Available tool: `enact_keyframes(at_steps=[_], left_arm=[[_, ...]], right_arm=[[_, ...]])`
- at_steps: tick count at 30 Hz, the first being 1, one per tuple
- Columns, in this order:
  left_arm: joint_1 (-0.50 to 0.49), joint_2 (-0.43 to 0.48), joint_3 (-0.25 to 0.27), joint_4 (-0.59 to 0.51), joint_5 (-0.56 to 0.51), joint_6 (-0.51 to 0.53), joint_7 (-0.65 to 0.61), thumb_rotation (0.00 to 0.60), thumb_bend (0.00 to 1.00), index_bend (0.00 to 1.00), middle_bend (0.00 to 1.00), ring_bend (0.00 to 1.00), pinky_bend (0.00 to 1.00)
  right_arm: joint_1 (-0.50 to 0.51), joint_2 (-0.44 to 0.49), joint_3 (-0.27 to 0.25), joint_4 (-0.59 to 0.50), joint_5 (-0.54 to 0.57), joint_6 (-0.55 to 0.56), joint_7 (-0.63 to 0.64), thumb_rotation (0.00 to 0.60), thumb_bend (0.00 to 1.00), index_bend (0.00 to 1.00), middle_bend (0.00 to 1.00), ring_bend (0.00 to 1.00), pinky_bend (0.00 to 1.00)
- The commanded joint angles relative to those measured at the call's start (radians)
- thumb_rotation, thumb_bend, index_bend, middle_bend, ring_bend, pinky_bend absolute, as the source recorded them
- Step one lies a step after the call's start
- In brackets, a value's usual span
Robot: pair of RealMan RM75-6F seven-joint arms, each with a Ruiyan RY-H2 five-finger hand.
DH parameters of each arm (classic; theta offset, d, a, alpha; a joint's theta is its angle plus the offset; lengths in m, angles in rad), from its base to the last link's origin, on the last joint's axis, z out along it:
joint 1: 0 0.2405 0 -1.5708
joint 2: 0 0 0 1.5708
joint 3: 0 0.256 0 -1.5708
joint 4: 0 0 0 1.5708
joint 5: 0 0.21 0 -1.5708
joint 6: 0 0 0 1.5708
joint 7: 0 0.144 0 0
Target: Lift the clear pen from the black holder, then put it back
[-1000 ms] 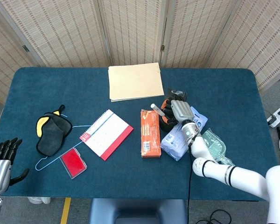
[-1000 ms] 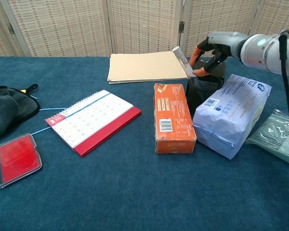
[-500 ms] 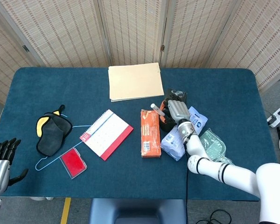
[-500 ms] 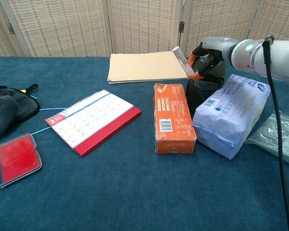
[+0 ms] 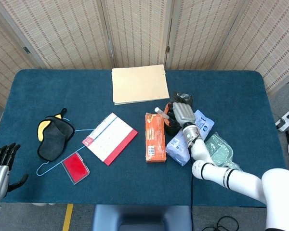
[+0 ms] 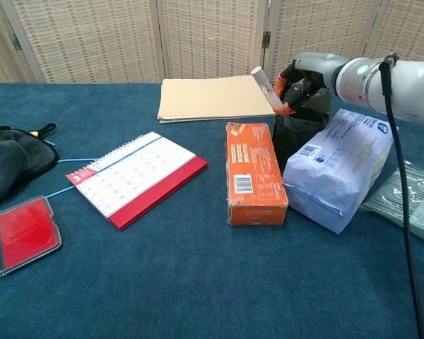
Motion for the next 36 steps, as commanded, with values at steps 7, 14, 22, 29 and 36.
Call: enact_keyframes(at_steps=[7,14,22,29,36], left_arm=[[0.001,-0.003,0.001,0.003,0.0,-0.003,-0.003,0.6,0.26,0.11,0.11,0.08,0.11],[-0.008,0.002,-0.003,-0.014,0.02,0.002,0.01,0.6,0.26,0.11,0.11,0.08,0.11],[-0.022,0.003,-0.006,-0.04,0.038,-0.005,0.031,0.6,0.26,0.11,0.11,0.08,0.11],[-0.026,0.007,-0.006,-0.05,0.039,-0.007,0.041,0.6,0.26,0.11,0.11,0.08,0.11],[-0.027,0.006,-0.004,-0.052,0.037,-0.011,0.045,0.6,0.26,0.11,0.11,0.08,0.11]], right_arm=[[-0.203,0.156,0.042,-0.204,-0.276,0.044,0.354,0.6,0.46,0.64,0.38,0.09,0.05],[-0.348,0.278,0.063,-0.312,-0.473,0.103,0.635,0.6,0.46,0.64,0.39,0.1,0.05],[-0.444,0.408,0.084,-0.418,-0.605,0.081,0.966,0.6,0.46,0.64,0.39,0.1,0.05],[-0.453,0.439,0.024,-0.38,-0.68,0.17,0.694,0.6,0.46,0.64,0.38,0.1,0.05],[-0.456,0.418,-0.007,-0.373,-0.683,0.292,0.391,0.6,0.46,0.64,0.38,0.11,0.05]])
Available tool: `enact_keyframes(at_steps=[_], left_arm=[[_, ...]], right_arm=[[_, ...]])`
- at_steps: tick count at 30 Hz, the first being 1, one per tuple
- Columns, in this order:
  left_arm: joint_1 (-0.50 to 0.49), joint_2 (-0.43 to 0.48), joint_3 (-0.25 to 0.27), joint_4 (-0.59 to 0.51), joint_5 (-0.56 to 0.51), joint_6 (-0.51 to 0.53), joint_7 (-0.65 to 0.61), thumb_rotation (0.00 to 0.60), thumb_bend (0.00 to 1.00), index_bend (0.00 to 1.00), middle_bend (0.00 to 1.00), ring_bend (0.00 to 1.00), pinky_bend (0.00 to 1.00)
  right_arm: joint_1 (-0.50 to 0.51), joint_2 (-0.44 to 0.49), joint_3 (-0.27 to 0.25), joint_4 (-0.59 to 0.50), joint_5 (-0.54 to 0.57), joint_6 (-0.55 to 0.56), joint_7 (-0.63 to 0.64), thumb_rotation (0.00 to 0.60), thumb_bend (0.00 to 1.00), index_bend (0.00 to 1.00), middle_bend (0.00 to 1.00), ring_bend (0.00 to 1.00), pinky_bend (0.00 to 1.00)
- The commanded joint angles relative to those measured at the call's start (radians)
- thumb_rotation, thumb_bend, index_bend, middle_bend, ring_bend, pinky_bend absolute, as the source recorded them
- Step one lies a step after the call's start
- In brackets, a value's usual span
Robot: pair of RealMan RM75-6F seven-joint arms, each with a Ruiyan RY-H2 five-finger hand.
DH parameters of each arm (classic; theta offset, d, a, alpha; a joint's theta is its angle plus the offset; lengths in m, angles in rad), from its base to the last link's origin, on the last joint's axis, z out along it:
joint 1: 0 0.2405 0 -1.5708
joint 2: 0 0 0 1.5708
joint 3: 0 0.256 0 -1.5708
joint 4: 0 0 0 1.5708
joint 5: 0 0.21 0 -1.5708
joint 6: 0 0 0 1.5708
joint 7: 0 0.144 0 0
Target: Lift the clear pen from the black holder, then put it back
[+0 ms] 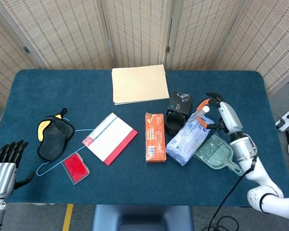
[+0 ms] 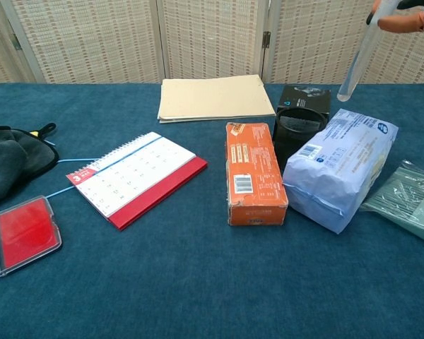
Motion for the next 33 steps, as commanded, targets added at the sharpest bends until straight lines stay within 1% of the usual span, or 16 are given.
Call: enact_keyframes(at_steps=[1,2,4,5,8,10,13,16,18,19,21,25,28,31,33], left_arm=[[-0.001,-0.001,0.0,0.0,0.0,-0.001,0.001,0.6,0.26,0.11,0.11,0.08,0.11],[-0.001,-0.001,0.0,0.0,0.0,-0.001,0.001,0.6,0.26,0.11,0.11,0.08,0.11],[-0.002,-0.002,-0.001,0.0,0.0,0.0,0.0,0.6,0.26,0.11,0.11,0.08,0.11],[-0.002,-0.002,-0.001,0.001,0.0,0.0,-0.001,0.6,0.26,0.11,0.11,0.08,0.11],[-0.002,-0.002,0.0,0.002,-0.001,-0.001,-0.003,0.6,0.26,0.11,0.11,0.08,0.11],[-0.002,-0.003,0.0,0.003,-0.002,-0.001,-0.004,0.6,0.26,0.11,0.11,0.08,0.11],[-0.001,-0.003,0.0,0.005,-0.003,-0.001,-0.006,0.6,0.26,0.11,0.11,0.08,0.11],[-0.003,-0.005,0.001,0.005,-0.002,-0.004,-0.005,0.6,0.26,0.11,0.11,0.08,0.11],[-0.005,-0.007,0.001,0.006,-0.001,-0.005,-0.005,0.6,0.26,0.11,0.11,0.08,0.11],[-0.006,-0.008,0.001,0.006,0.0,-0.006,-0.004,0.6,0.26,0.11,0.11,0.08,0.11],[-0.007,-0.008,0.001,0.006,0.0,-0.007,-0.003,0.6,0.26,0.11,0.11,0.08,0.11],[-0.008,-0.008,-0.001,0.006,-0.003,-0.008,-0.004,0.6,0.26,0.11,0.11,0.08,0.11],[-0.009,-0.009,0.0,0.008,-0.004,-0.01,-0.003,0.6,0.26,0.11,0.11,0.08,0.11],[-0.009,-0.01,0.0,0.009,-0.007,-0.011,-0.004,0.6,0.26,0.11,0.11,0.08,0.11],[-0.009,-0.01,0.0,0.01,-0.008,-0.01,-0.006,0.6,0.26,0.11,0.11,0.08,0.11]], right_arm=[[-0.014,-0.008,-0.043,0.008,-0.027,0.126,-0.32,0.6,0.46,0.64,0.38,0.11,0.05],[-0.014,-0.01,-0.043,0.004,-0.023,0.13,-0.324,0.6,0.46,0.64,0.38,0.11,0.05],[-0.018,-0.009,-0.04,-0.016,-0.006,0.118,-0.281,0.6,0.46,0.64,0.38,0.12,0.05],[-0.02,-0.004,-0.036,-0.03,0.003,0.103,-0.237,0.6,0.46,0.64,0.39,0.12,0.05],[-0.028,0.024,-0.021,-0.068,0.024,0.032,-0.044,0.6,0.46,0.64,0.39,0.12,0.06],[-0.036,0.04,-0.01,-0.076,0.019,-0.002,0.087,0.6,0.46,0.64,0.39,0.12,0.07],[-0.048,0.057,-0.004,-0.075,-0.003,-0.03,0.229,0.6,0.46,0.64,0.39,0.12,0.07],[-0.053,0.075,-0.01,-0.074,-0.029,-0.059,0.32,0.6,0.46,0.64,0.39,0.12,0.07],[-0.053,0.09,-0.018,-0.07,-0.046,-0.079,0.357,0.6,0.46,0.64,0.39,0.12,0.07],[-0.052,0.093,-0.022,-0.061,-0.055,-0.078,0.35,0.6,0.46,0.64,0.39,0.12,0.07],[-0.05,0.085,-0.032,-0.032,-0.067,-0.051,0.277,0.6,0.46,0.64,0.39,0.12,0.07],[-0.044,0.032,-0.052,0.019,-0.058,0.05,-0.004,0.6,0.46,0.64,0.39,0.12,0.07],[-0.038,-0.006,-0.057,0.047,-0.05,0.115,-0.177,0.6,0.46,0.64,0.39,0.12,0.07],[-0.032,-0.046,-0.059,0.084,-0.057,0.183,-0.319,0.6,0.46,0.64,0.39,0.12,0.07],[-0.031,-0.064,-0.057,0.101,-0.061,0.216,-0.375,0.6,0.46,0.64,0.39,0.12,0.07]])
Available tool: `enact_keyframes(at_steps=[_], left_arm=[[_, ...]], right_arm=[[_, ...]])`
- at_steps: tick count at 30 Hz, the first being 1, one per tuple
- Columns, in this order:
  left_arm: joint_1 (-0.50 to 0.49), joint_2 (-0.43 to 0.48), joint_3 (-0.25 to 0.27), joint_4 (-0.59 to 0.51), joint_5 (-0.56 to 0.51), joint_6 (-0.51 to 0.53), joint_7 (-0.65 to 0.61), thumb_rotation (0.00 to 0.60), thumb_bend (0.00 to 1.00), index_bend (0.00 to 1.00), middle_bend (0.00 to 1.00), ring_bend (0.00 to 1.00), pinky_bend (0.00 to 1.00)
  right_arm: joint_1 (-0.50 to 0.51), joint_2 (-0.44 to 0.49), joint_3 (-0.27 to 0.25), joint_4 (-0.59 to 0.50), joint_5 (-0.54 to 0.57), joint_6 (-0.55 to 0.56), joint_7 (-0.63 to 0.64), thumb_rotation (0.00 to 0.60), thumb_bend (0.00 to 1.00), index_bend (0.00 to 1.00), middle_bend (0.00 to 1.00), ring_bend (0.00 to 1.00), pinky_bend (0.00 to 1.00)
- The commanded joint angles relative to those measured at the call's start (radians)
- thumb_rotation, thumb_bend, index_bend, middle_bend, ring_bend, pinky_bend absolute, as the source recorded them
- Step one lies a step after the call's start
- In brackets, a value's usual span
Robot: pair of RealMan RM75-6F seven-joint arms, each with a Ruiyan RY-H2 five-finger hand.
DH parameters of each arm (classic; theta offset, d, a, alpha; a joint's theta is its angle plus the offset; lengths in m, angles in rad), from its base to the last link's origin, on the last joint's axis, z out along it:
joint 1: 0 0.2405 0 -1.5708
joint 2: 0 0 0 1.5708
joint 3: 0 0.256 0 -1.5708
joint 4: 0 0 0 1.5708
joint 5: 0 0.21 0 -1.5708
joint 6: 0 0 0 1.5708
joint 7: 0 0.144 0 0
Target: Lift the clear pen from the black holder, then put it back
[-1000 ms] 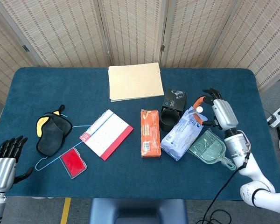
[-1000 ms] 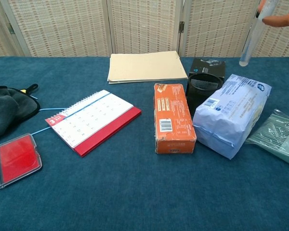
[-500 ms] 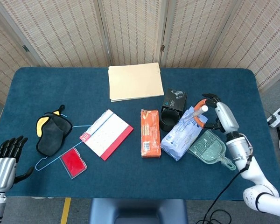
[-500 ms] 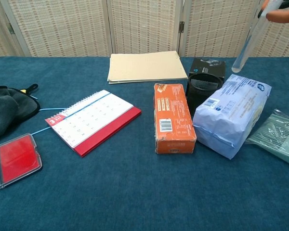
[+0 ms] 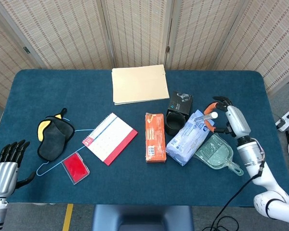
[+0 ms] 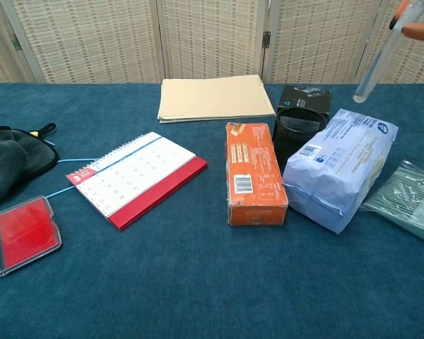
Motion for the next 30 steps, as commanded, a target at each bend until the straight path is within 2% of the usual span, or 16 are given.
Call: enact_keyframes(at_steps=[1,3,6,9,13,15,16,20,24,30], left_arm=[[0.0,-0.001,0.0,0.001,-0.001,0.0,-0.001,0.6,0.26,0.11,0.11,0.08,0.11],[-0.001,-0.001,-0.001,0.002,-0.001,0.0,-0.002,0.6,0.26,0.11,0.11,0.08,0.11],[-0.001,-0.003,0.0,0.004,-0.001,-0.001,-0.005,0.6,0.26,0.11,0.11,0.08,0.11],[-0.001,-0.003,0.0,0.006,-0.002,-0.001,-0.007,0.6,0.26,0.11,0.11,0.08,0.11],[-0.001,-0.003,0.0,0.007,-0.002,0.0,-0.009,0.6,0.26,0.11,0.11,0.08,0.11],[-0.001,-0.003,0.0,0.008,-0.002,0.0,-0.01,0.6,0.26,0.11,0.11,0.08,0.11],[-0.001,-0.003,0.0,0.008,-0.002,0.0,-0.01,0.6,0.26,0.11,0.11,0.08,0.11],[-0.002,-0.004,0.0,0.008,-0.001,-0.001,-0.009,0.6,0.26,0.11,0.11,0.08,0.11],[-0.004,-0.006,0.0,0.007,0.0,-0.004,-0.006,0.6,0.26,0.11,0.11,0.08,0.11],[-0.006,-0.005,-0.001,0.005,-0.001,-0.004,-0.003,0.6,0.26,0.11,0.11,0.08,0.11]], right_arm=[[0.008,-0.088,-0.014,0.085,-0.011,0.158,-0.371,0.6,0.46,0.64,0.39,0.12,0.07],[0.007,-0.087,-0.011,0.068,0.001,0.152,-0.351,0.6,0.46,0.64,0.39,0.12,0.07],[0.001,-0.053,0.0,0.0,0.041,0.088,-0.223,0.6,0.46,0.64,0.39,0.13,0.07],[-0.006,0.0,0.017,-0.064,0.067,0.004,-0.041,0.6,0.46,0.64,0.39,0.13,0.07],[-0.01,0.022,0.026,-0.086,0.07,-0.03,0.053,0.6,0.46,0.64,0.4,0.13,0.08],[-0.02,0.045,0.04,-0.107,0.069,-0.064,0.182,0.6,0.46,0.64,0.4,0.13,0.08],[-0.032,0.064,0.056,-0.132,0.076,-0.089,0.298,0.6,0.46,0.64,0.4,0.14,0.08],[-0.041,0.115,0.054,-0.13,0.025,-0.15,0.447,0.6,0.46,0.64,0.4,0.14,0.08],[-0.038,0.114,0.036,-0.093,0.003,-0.134,0.392,0.6,0.46,0.64,0.4,0.14,0.08],[-0.024,0.03,0.008,-0.021,0.029,0.0,0.03,0.6,0.46,0.64,0.4,0.14,0.08]])
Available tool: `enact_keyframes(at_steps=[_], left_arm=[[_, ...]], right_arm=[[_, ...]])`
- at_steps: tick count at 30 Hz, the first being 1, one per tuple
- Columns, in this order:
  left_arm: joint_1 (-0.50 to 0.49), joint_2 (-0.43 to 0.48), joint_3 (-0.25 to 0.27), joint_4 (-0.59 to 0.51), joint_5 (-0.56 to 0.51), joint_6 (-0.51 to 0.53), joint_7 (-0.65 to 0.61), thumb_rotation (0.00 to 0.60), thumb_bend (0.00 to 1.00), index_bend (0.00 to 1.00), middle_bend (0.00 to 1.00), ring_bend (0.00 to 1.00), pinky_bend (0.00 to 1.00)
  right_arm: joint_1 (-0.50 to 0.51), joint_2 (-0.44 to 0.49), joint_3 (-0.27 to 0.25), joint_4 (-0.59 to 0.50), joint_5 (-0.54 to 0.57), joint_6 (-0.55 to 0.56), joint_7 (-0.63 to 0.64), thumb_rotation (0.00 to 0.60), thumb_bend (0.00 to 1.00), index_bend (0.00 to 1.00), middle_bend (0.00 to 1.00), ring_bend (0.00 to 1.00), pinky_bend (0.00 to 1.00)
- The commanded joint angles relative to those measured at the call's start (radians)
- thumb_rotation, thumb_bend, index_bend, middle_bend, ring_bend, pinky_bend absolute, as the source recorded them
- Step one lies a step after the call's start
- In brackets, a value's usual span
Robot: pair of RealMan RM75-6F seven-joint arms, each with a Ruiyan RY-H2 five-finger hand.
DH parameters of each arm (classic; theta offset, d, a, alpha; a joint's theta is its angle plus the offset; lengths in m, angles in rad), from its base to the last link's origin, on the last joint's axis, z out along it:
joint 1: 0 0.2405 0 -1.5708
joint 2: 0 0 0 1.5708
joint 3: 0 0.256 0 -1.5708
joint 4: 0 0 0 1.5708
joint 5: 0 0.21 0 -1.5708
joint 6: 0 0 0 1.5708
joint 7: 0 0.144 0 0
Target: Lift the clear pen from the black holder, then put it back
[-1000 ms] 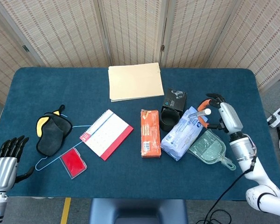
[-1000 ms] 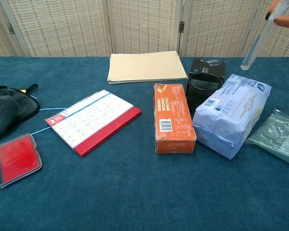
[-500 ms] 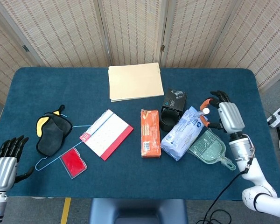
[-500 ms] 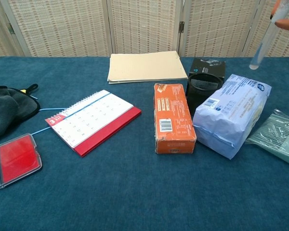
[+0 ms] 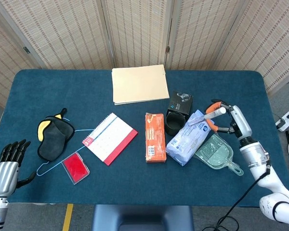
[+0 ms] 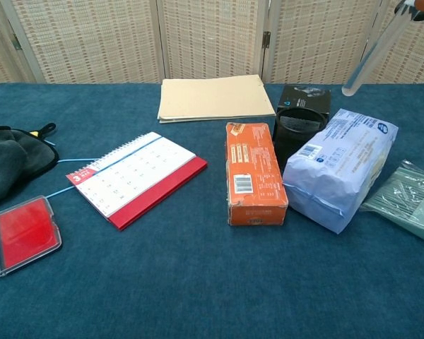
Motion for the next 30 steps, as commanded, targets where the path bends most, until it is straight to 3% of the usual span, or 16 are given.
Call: enact_keyframes(at_steps=[1,4,8,11,16,23,27,30], left_arm=[[0.0,0.0,0.0,0.0,-0.001,0.0,0.001,0.6,0.26,0.11,0.11,0.08,0.11],[0.001,0.0,0.0,-0.001,-0.004,-0.001,0.001,0.6,0.26,0.11,0.11,0.08,0.11],[0.001,0.0,0.001,0.0,-0.005,-0.001,0.002,0.6,0.26,0.11,0.11,0.08,0.11],[0.001,0.0,0.0,0.0,-0.006,-0.001,0.001,0.6,0.26,0.11,0.11,0.08,0.11],[0.001,0.0,0.0,0.002,-0.005,-0.001,-0.001,0.6,0.26,0.11,0.11,0.08,0.11],[0.0,-0.001,0.001,0.002,-0.004,0.0,-0.002,0.6,0.26,0.11,0.11,0.08,0.11],[-0.001,-0.001,0.001,0.002,-0.002,-0.001,-0.001,0.6,0.26,0.11,0.11,0.08,0.11],[-0.001,-0.002,0.001,0.001,-0.002,0.0,0.0,0.6,0.26,0.11,0.11,0.08,0.11]], right_arm=[[0.009,-0.071,-0.028,0.078,0.009,0.127,-0.465,0.6,0.46,0.64,0.4,0.14,0.08],[0.018,-0.127,-0.034,0.118,0.011,0.205,-0.634,0.6,0.46,0.64,0.4,0.15,0.08],[0.022,-0.151,-0.027,0.117,0.026,0.221,-0.656,0.6,0.46,0.64,0.41,0.15,0.08],[0.019,-0.129,-0.016,0.076,0.049,0.178,-0.569,0.6,0.46,0.64,0.41,0.15,0.08],[0.005,-0.055,0.011,-0.015,0.074,0.065,-0.314,0.6,0.46,0.64,0.41,0.15,0.08],[-0.017,0.024,0.033,-0.066,0.032,-0.038,-0.007,0.6,0.46,0.64,0.41,0.16,0.08],[-0.016,0.034,0.022,-0.038,0.007,-0.044,0.003,0.6,0.46,0.64,0.41,0.16,0.08],[-0.007,0.004,0.005,0.011,0.007,0.002,-0.13,0.6,0.46,0.64,0.41,0.16,0.08]])
